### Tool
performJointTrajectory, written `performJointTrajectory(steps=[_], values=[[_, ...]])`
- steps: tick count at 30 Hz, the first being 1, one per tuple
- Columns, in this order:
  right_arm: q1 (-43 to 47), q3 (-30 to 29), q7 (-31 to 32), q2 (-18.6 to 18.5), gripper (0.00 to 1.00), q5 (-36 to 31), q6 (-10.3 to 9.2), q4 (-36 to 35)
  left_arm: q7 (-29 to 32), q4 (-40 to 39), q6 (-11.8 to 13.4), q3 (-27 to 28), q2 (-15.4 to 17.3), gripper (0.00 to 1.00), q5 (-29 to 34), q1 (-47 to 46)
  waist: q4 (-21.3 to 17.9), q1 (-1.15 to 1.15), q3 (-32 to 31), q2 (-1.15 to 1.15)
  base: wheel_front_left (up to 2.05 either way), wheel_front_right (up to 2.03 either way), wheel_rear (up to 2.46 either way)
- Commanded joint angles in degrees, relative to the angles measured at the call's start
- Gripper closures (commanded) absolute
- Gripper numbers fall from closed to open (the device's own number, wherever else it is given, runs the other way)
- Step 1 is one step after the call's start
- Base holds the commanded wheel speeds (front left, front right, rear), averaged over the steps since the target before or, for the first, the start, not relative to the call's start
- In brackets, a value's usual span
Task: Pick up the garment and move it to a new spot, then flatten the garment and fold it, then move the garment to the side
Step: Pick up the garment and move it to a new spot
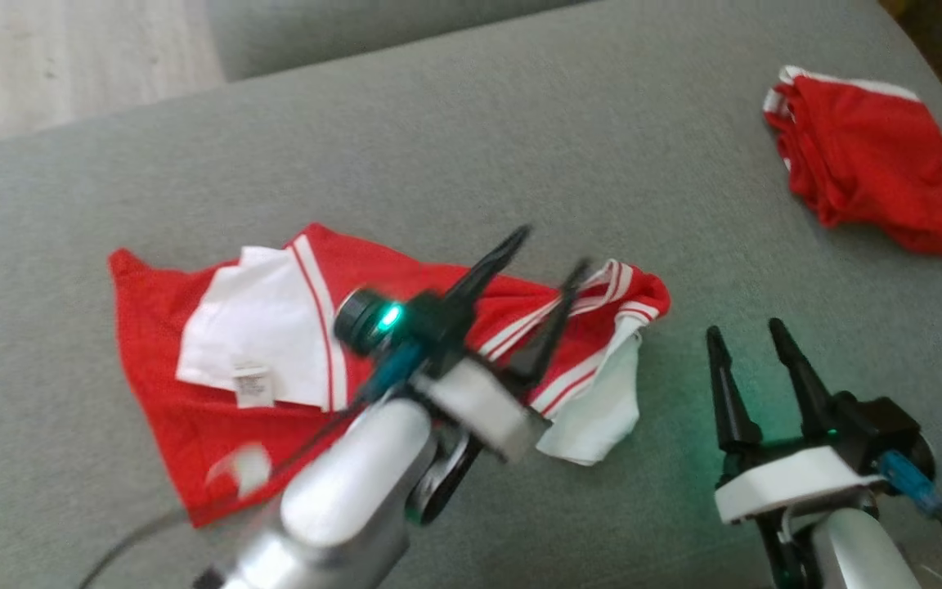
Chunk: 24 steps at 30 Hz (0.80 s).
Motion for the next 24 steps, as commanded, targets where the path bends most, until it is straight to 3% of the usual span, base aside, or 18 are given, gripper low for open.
performJointTrajectory(steps=[1,6,13,18,24], values=[[0.64,0.50,-0.77,-0.27,0.00,-0.74,-0.04,-2.25,-2.44,-1.45,1.51,2.72,1.58,0.00,0.71,1.06,1.86,0.00,-2.04,0.00,0.00,0.00,0.00],[2.84,-2.29,-0.77,-0.27,0.00,-2.18,-0.04,-3.61,-6.51,-3.21,7.32,6.64,5.42,0.00,1.04,10.04,4.85,0.00,-4.55,0.00,0.00,0.00,0.00],[5.64,-5.97,-0.77,-0.27,0.00,-4.66,-0.04,-4.22,-7.22,-8.65,12.95,14.39,8.05,0.00,4.59,22.04,9.60,0.00,-7.14,0.00,0.00,0.00,0.00],[7.41,-7.76,-0.78,-0.27,0.00,-5.60,-0.04,-3.58,-7.23,-11.32,13.86,20.81,8.36,0.00,7.62,30.54,11.88,0.00,-9.25,0.00,0.00,0.00,0.00],[8.62,-9.43,-0.78,-0.27,0.00,-5.95,-0.04,-2.76,-7.24,-12.81,12.57,29.15,7.61,0.00,10.88,37.98,13.33,0.00,-10.65,0.00,0.00,0.00,0.00]])
